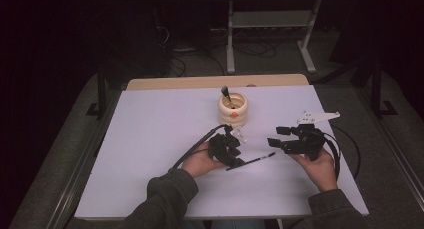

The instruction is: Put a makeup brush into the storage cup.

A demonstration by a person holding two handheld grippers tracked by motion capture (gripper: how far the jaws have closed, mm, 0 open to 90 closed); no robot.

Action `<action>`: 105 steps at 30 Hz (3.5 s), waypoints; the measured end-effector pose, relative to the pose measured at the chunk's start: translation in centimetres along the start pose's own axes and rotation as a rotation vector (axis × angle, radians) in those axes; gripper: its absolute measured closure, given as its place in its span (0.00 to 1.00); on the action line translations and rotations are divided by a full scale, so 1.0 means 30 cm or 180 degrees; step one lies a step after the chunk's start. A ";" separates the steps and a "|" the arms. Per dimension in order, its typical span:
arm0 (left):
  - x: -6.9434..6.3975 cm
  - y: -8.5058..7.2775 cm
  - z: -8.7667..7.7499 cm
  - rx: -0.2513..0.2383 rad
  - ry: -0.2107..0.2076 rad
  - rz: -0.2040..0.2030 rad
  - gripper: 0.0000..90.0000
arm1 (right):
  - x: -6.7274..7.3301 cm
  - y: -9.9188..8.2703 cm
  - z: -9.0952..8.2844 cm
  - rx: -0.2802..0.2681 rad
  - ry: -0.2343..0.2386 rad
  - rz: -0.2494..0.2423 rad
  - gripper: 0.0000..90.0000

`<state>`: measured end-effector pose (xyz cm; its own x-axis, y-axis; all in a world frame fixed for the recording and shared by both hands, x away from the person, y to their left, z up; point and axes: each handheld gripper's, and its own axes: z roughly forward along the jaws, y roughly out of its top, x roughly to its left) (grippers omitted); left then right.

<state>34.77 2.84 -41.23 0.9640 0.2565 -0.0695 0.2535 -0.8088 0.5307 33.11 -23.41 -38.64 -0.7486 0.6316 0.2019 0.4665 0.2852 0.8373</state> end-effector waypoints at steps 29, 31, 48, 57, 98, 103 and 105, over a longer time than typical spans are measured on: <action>-0.057 0.056 0.083 0.0498 0.0385 0.0014 0.95 | -0.009 -0.006 0.013 0.0049 -0.0106 -0.0032 0.40; -0.052 0.058 0.081 0.0521 0.0370 0.0034 0.95 | -0.012 -0.009 0.011 0.0047 -0.0111 -0.0037 0.40; -0.016 0.035 0.024 0.0214 0.0336 -0.0153 0.96 | -0.019 -0.021 0.019 0.0108 -0.0037 0.0056 0.40; 0.017 0.002 -0.052 -0.0017 0.0332 -0.0280 0.96 | 0.000 -0.013 0.037 0.0096 0.0111 0.0090 0.40; 0.044 -0.142 -0.298 -0.0761 0.0401 -0.0295 0.96 | 0.112 0.112 0.254 0.0066 0.0851 0.0263 0.49; 0.034 -0.150 -0.287 -0.0807 0.0419 -0.0273 0.96 | 0.119 0.128 0.283 0.0003 0.0952 0.0308 0.58; 0.036 -0.152 -0.284 -0.0805 0.0412 -0.0263 0.96 | 0.116 0.127 0.285 -0.0028 0.1004 0.0338 0.64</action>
<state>33.97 11.32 -36.52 0.9187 0.3945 -0.0217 0.2871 -0.6289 0.7225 36.32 -13.97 -39.08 -0.8056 0.4027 0.4346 0.5467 0.2227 0.8072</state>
